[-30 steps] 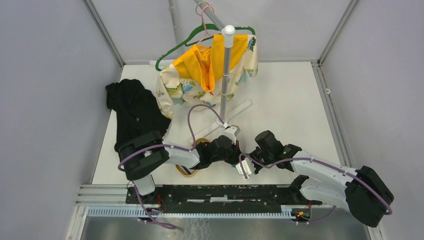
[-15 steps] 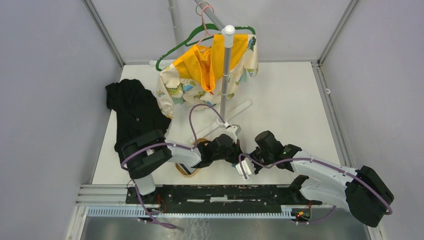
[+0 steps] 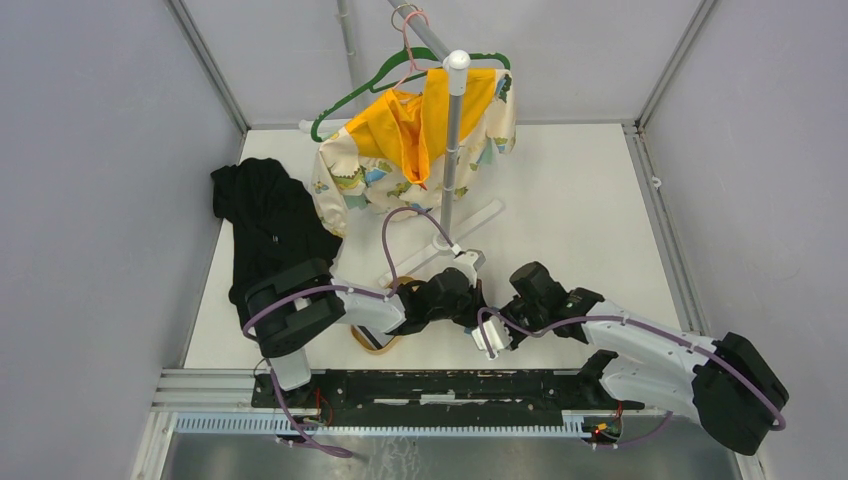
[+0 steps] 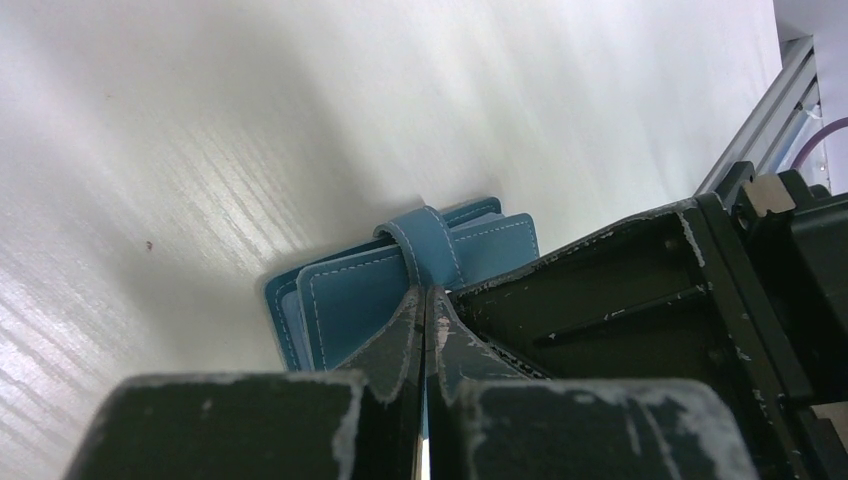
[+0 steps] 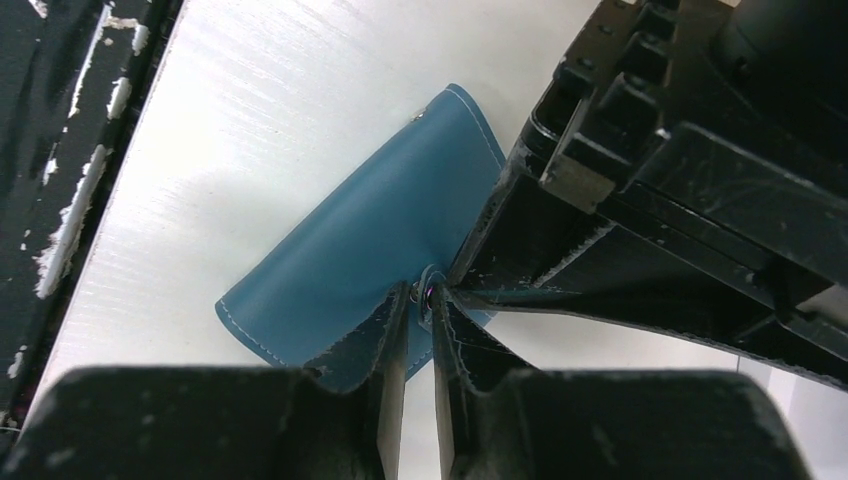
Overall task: Put the credit cards into the card holder
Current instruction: Close the card holder at the center of the board.
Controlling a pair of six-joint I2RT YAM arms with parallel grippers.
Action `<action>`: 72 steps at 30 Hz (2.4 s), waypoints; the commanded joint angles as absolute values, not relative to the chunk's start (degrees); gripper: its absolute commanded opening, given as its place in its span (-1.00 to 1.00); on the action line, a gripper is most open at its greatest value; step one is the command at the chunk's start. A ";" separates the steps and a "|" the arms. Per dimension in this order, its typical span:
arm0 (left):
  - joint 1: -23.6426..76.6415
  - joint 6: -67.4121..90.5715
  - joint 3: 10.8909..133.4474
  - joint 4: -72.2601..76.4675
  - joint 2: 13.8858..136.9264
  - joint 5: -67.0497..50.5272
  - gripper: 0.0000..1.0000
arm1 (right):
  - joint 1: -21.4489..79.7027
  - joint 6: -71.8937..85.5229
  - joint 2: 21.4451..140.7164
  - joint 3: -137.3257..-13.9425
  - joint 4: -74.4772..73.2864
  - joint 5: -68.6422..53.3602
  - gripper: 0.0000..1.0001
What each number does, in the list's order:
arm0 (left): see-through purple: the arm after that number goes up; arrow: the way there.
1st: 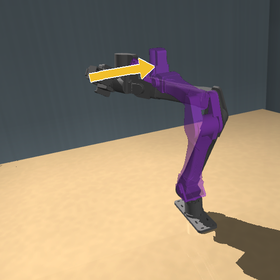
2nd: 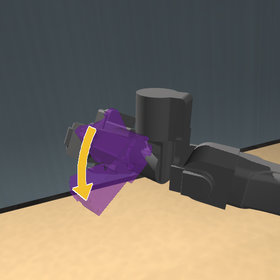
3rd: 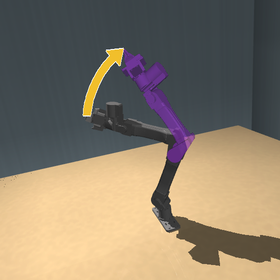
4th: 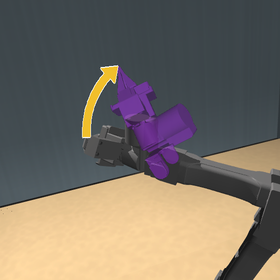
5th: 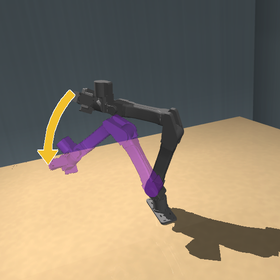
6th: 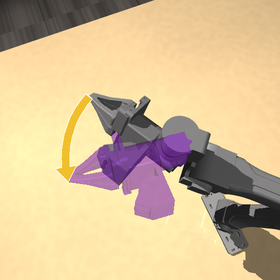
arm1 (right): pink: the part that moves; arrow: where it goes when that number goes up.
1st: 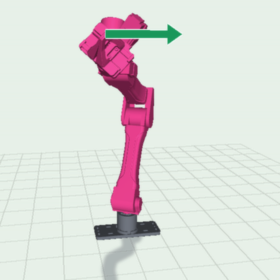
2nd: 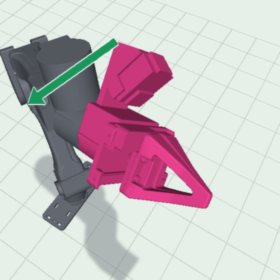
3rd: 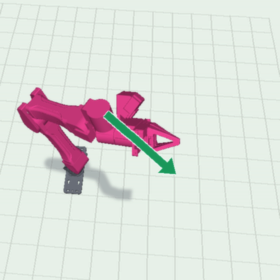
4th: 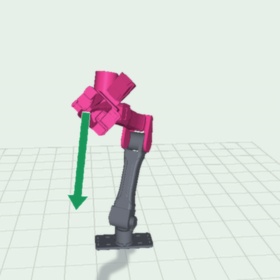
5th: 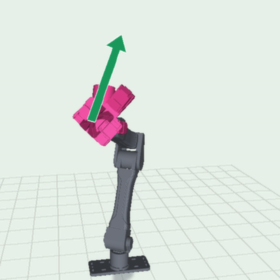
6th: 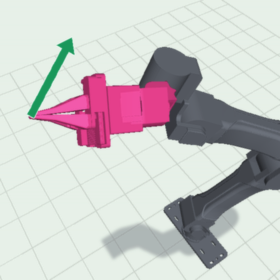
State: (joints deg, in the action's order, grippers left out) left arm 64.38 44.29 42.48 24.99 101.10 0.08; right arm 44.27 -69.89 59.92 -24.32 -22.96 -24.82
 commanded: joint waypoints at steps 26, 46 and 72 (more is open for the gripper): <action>64.60 43.68 43.33 18.02 104.83 1.75 -0.96 | 44.32 -64.60 56.53 -27.24 -30.85 -23.00 -0.56; 64.68 43.59 43.25 18.59 104.97 0.97 -0.96 | 44.47 -63.60 57.22 -26.94 -24.47 -20.07 -0.49; 64.66 43.63 43.14 18.90 105.54 0.35 -0.96 | 45.39 -65.83 58.93 -25.08 -26.14 -22.41 -1.00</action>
